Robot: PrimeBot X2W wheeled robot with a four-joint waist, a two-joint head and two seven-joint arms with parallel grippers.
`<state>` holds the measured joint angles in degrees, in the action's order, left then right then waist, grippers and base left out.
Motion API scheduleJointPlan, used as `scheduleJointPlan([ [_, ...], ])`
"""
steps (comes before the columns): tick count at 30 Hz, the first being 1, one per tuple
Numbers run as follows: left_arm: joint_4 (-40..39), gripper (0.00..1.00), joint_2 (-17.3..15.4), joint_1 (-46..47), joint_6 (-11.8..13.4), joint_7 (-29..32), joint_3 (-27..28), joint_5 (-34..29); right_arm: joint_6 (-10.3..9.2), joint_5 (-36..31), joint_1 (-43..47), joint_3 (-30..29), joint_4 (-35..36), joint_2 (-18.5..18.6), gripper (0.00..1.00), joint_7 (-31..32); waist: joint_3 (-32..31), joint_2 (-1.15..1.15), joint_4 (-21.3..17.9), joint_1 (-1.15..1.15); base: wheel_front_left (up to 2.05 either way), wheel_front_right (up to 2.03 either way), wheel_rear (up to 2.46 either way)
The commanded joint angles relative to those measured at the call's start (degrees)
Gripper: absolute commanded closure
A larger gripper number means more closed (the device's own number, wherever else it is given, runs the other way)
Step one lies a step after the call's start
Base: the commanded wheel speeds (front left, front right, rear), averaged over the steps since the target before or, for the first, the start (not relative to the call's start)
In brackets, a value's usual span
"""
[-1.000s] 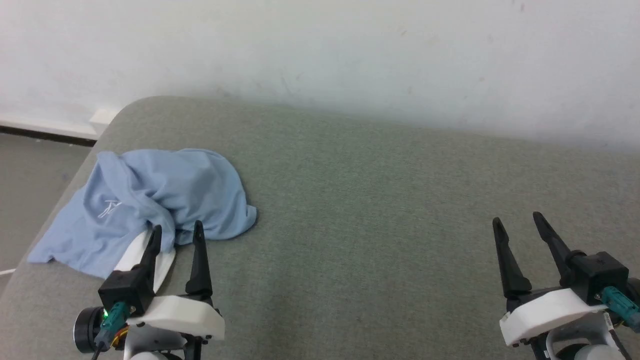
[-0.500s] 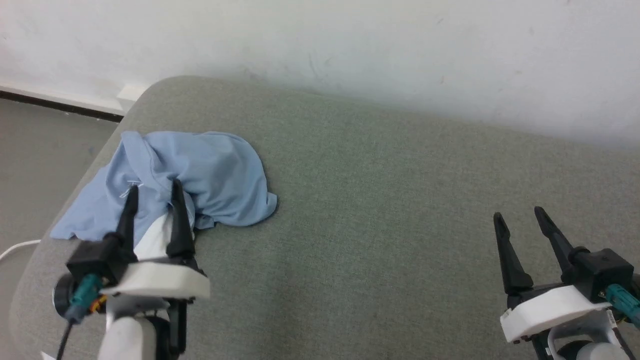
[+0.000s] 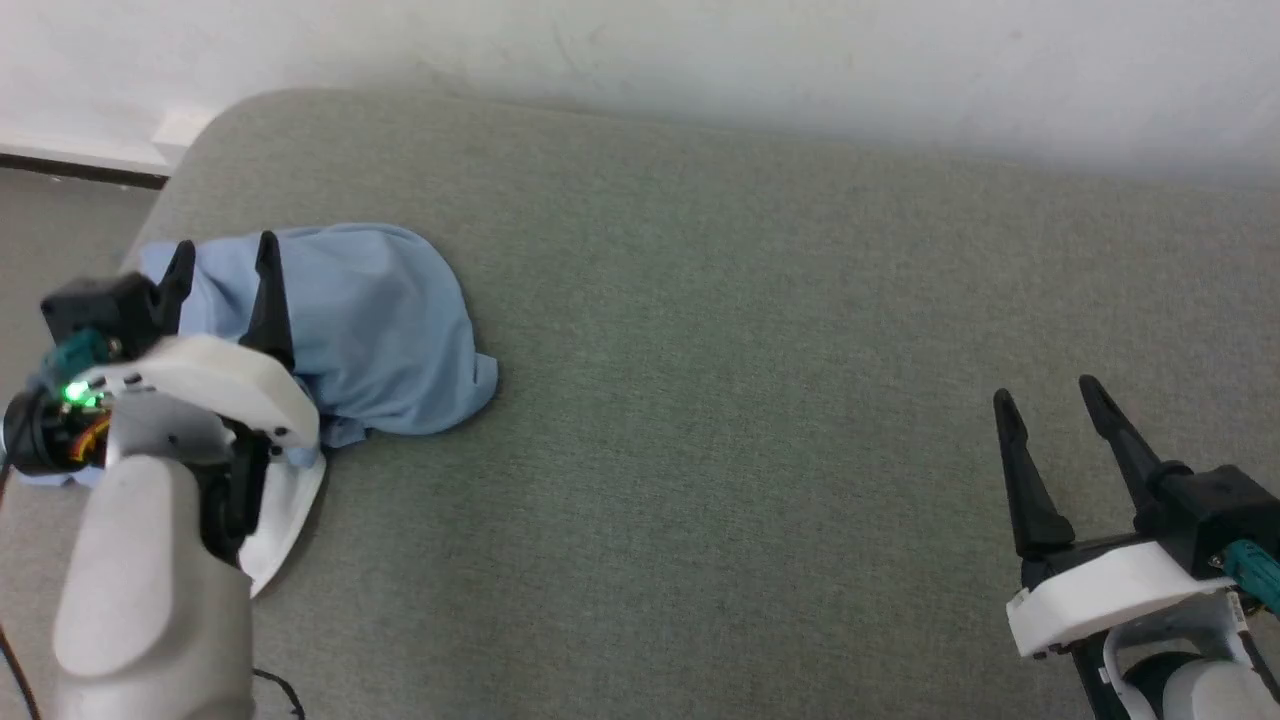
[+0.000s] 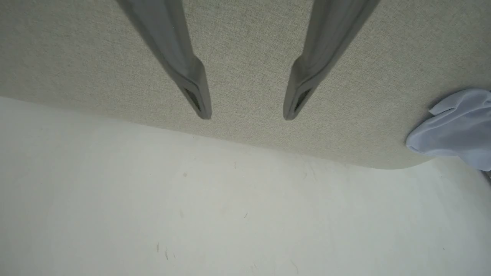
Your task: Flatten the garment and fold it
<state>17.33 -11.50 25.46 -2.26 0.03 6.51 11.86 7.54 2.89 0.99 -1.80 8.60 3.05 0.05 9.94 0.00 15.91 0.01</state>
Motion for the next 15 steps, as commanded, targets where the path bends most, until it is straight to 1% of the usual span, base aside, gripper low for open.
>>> scheduleJointPlan([
  [1,3.3,0.00,-1.6,2.8,-0.5,2.8,0.0,1.1,-0.04,-0.3,-1.3,-0.1,0.7,-0.1,0.00,0.3,3.0,0.00,-2.5,-0.01,0.00,0.00,0.00],
  [4,9.4,0.00,-3.9,5.9,-0.4,9.4,0.2,2.1,-0.04,-0.2,-1.9,0.0,1.0,-0.1,0.00,0.4,4.7,0.00,-3.5,-0.01,0.00,0.00,0.00],
  [10,18.3,0.00,-6.9,9.3,0.3,20.2,1.2,4.4,-0.04,0.1,-3.2,0.1,1.8,-0.1,0.00,0.6,8.3,0.00,-4.9,-0.01,0.00,0.00,0.00],
  [12,20.7,0.00,-7.5,9.8,0.7,22.9,1.5,5.2,-0.04,0.1,-3.7,0.2,2.0,-0.1,0.00,0.6,9.4,0.00,-5.1,-0.01,0.00,0.00,0.00],
  [15,22.6,0.00,-7.9,10.2,0.9,24.7,1.7,5.8,-0.04,0.1,-4.2,0.2,2.1,-0.1,0.00,0.5,10.2,0.00,-5.4,-0.01,0.00,0.00,0.00],
])
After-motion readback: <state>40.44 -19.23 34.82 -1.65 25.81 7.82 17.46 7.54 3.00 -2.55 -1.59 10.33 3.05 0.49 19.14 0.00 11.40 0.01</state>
